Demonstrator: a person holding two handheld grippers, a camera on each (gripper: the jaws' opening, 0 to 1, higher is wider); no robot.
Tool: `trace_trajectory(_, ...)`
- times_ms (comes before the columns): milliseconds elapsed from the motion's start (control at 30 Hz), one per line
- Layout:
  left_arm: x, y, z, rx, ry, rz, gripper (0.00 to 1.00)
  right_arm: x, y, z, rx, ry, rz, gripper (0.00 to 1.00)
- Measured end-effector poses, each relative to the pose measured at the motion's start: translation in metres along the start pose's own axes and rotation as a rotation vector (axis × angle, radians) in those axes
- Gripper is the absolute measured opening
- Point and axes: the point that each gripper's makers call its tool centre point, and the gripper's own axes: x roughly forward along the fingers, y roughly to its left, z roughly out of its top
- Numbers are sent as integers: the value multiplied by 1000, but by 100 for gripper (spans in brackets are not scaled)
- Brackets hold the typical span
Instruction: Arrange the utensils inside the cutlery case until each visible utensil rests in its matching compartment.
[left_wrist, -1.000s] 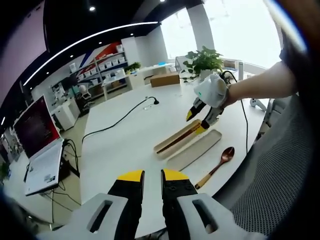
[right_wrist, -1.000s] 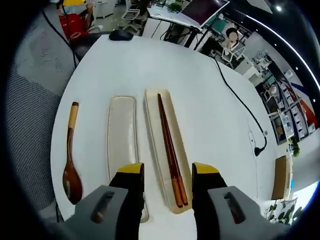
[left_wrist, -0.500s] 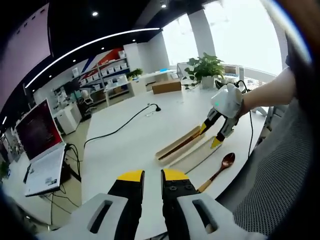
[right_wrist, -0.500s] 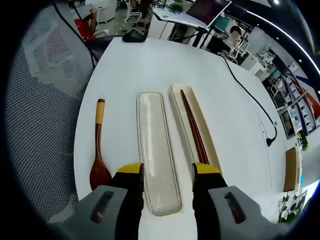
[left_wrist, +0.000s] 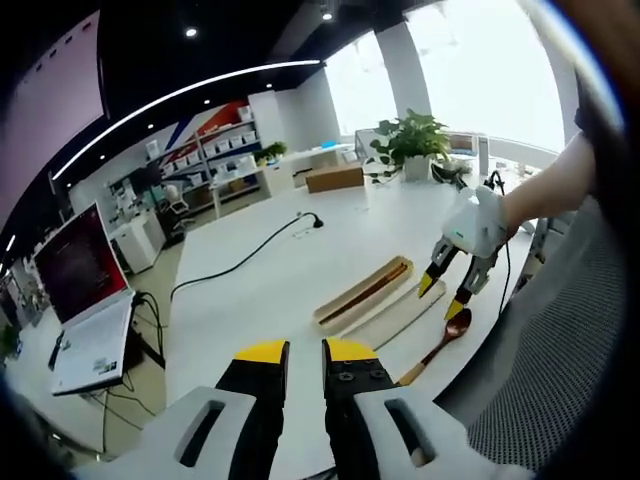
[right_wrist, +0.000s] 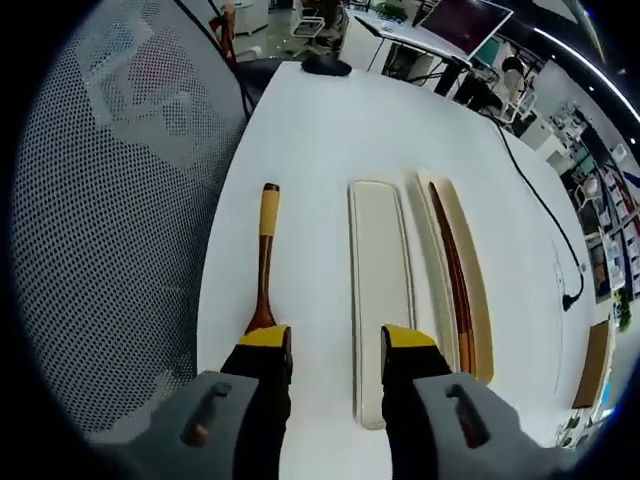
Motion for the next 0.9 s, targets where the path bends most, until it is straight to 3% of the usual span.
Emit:
trace_trajectory(300,-1,0,2,3,-11,1,13,1,19,6,27,-21,57,29)
trace_trajectory(467,-1,0,3,0,-15,1,13,10,40,10,-53,-2,116,30)
trace_trajectory(900,-1,-1,5,1,-15,2,13,21,57,13,-70,10,189,28)
